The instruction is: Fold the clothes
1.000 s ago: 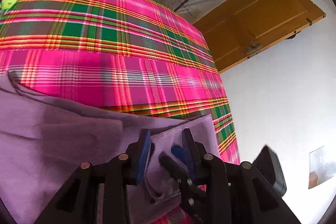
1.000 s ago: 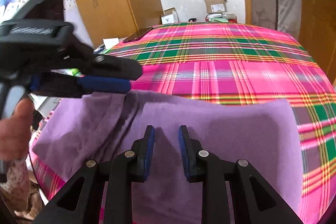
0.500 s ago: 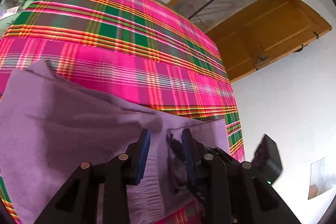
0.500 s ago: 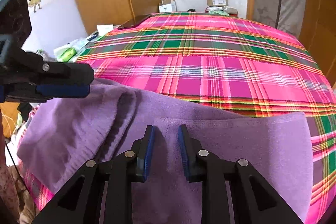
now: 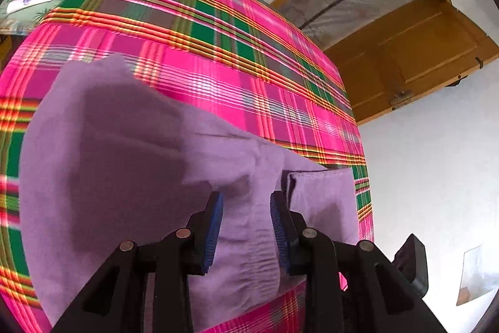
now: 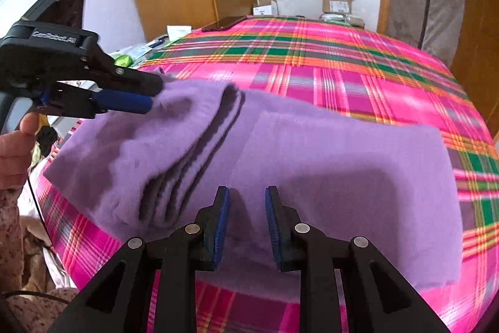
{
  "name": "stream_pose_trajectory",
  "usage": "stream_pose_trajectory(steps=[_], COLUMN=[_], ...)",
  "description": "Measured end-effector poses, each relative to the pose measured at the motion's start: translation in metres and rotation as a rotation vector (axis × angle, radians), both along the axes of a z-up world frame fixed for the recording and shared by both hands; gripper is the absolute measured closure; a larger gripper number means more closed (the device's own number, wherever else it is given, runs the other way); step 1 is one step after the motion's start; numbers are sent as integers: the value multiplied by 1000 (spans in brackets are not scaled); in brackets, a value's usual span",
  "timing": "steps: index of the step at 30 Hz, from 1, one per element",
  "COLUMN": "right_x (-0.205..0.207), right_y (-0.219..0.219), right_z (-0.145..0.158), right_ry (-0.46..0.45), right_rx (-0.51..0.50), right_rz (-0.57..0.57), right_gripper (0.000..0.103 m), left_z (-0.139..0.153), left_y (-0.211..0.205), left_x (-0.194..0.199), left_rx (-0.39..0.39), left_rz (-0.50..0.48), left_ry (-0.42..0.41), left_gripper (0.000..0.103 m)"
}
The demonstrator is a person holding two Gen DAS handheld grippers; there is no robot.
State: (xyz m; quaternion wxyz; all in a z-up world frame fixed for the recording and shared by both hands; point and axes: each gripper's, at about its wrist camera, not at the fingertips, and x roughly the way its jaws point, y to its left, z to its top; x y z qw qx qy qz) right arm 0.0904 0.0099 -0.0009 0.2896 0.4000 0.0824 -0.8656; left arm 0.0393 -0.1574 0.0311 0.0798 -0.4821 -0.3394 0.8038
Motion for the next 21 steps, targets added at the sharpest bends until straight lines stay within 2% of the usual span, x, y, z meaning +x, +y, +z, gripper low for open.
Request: stream_pose_trajectory(steps=[10,15,21], right_x=[31,53,71], right_y=[2,-13,-68], right_z=[10,29,35], right_ry=[41,112,130], right_rx=[-24,-87,-95], right_rz=[12,116,301], right_gripper=[77,77,77], left_z=[-3,2,2], left_y=[-46,-78,-110], left_x=[60,95,115], left_rx=[-2,-19,-33], left_rz=[139,250,321], left_ry=[6,16,13], left_gripper=[71,71,70])
